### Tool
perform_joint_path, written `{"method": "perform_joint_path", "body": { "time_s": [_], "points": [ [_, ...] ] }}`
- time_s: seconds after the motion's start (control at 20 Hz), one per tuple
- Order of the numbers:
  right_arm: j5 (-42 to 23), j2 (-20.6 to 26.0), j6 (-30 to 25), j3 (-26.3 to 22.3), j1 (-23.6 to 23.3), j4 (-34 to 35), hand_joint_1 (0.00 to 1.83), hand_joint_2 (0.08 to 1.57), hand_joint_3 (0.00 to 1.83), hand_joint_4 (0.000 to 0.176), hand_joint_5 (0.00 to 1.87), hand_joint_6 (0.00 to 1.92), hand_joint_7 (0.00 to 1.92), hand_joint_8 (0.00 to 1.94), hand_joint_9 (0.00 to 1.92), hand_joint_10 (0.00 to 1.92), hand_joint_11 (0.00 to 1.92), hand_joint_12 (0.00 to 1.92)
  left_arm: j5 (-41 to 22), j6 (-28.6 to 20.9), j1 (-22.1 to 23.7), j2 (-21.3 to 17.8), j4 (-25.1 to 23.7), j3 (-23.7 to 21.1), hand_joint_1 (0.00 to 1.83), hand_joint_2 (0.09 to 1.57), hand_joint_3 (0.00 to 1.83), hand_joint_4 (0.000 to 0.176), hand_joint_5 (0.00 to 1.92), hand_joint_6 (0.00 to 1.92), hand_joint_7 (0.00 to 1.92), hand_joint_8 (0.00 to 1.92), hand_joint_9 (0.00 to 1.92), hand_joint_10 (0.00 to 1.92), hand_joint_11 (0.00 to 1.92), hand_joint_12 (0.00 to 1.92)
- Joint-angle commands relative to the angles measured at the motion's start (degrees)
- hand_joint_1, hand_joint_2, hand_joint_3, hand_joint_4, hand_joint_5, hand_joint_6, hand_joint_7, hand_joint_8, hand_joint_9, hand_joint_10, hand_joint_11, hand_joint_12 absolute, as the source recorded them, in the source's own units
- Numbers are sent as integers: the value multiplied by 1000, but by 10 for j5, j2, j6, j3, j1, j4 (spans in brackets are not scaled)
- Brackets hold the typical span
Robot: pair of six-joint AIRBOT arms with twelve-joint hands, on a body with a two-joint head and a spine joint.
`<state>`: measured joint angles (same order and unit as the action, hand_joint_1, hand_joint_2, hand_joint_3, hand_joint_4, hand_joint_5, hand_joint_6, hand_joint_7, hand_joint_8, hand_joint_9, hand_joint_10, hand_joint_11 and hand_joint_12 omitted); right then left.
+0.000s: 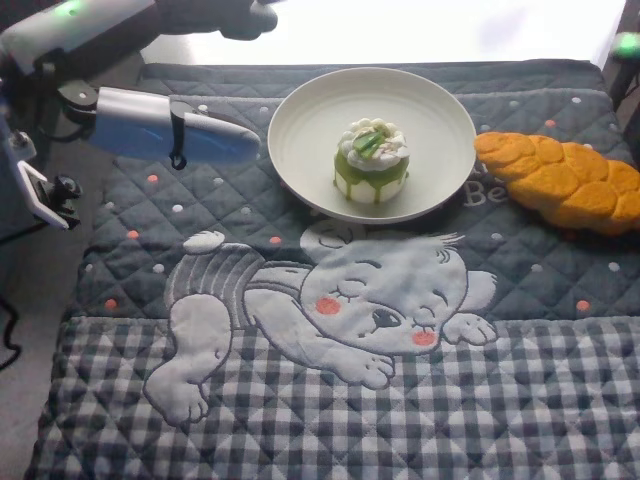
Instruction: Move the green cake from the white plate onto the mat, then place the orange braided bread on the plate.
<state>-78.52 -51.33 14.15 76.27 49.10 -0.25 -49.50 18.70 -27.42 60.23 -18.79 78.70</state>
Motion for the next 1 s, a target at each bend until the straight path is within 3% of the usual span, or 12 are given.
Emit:
{"method": "perform_joint_path", "body": {
  "time_s": [0.0, 0.2, 0.25, 0.3, 0.4, 0.45, 0.7, 0.75, 0.8, 0.85, 0.9, 0.95],
  "points": [
    [-68, 5, -2, 0, -6, 27, 537, 903, 117, 176, 289, 0, 0, 0, 20, 1, 0, 0, -60, -1, 8, 1, 23, 3, 713, 926, 4, 113, 237, 0, 401, 0, 422, 28, 41, 858],
    [-68, 1, 1, 0, -6, 27, 553, 959, 60, 173, 285, 0, 3, 0, 22, 2, 0, 0, -57, 0, 18, 2, 21, 4, 719, 924, 0, 142, 267, 2, 439, 3, 498, 11, 91, 845],
    [-68, 0, 1, 0, -6, 27, 538, 975, 55, 160, 286, 0, 0, 0, 17, 0, 0, 0, -45, 2, 34, 7, 15, 8, 709, 923, 0, 150, 262, 0, 416, 0, 497, 5, 88, 826],
    [-68, 0, 1, 0, -6, 27, 543, 974, 50, 173, 294, 3, 0, 0, 12, 0, 0, 0, -30, 2, 48, 12, 4, 12, 710, 920, 0, 149, 264, 1, 398, 0, 507, 7, 105, 828],
    [-68, -2, 1, -1, -6, 27, 530, 971, 43, 168, 300, 4, 0, 0, 11, 0, 0, 0, -1, 1, 71, 22, -14, 18, 646, 925, 0, 125, 243, 0, 396, 5, 504, 0, 134, 783],
    [-70, -2, 1, -2, -6, 27, 511, 966, 39, 164, 301, 3, 0, 0, 8, 0, 0, 0, 18, 1, 83, 29, -25, 24, 627, 905, 1, 146, 240, 0, 404, 1, 493, 1, 145, 737],
    [-96, -2, 4, -6, -6, 27, 556, 948, 26, 145, 250, 0, 1, 0, 0, 0, 0, 0, 105, -111, 131, 98, -161, 94, 709, 879, 0, 80, 155, 0, 389, 2, 451, 0, 109, 794],
    [-99, -2, 5, -6, -6, 27, 575, 951, 28, 148, 242, 0, 0, 0, 0, 0, 0, 0, 119, -147, 135, 112, -192, 112, 689, 871, 0, 77, 159, 0, 398, 0, 441, 0, 136, 721],
    [-102, -2, 5, -7, -6, 27, 598, 961, 32, 146, 247, 3, 0, 0, 0, 0, 0, 0, 133, -188, 138, 127, -234, 132, 664, 877, 0, 42, 138, 2, 368, 1, 401, 0, 187, 581],
    [-104, -2, 7, -8, -6, 27, 596, 950, 27, 157, 250, 3, 0, 0, 0, 0, 0, 0, 143, -206, 140, 135, -260, 141, 667, 890, 0, 34, 114, 2, 335, 2, 379, 3, 210, 456],
    [-106, -2, 10, -9, -6, 27, 452, 947, 26, 143, 254, 4, 0, 0, 9, 3, 0, 0, 155, -221, 143, 142, -288, 147, 695, 895, 0, 7, 141, 3, 371, 4, 429, 9, 194, 426],
    [-108, -2, 13, -11, -6, 27, 371, 950, 28, 134, 249, 1, 0, 0, 13, 5, 0, 0, 172, -234, 148, 152, -328, 150, 717, 869, 0, 8, 175, 11, 388, 6, 453, 13, 239, 439]
  ]
}}
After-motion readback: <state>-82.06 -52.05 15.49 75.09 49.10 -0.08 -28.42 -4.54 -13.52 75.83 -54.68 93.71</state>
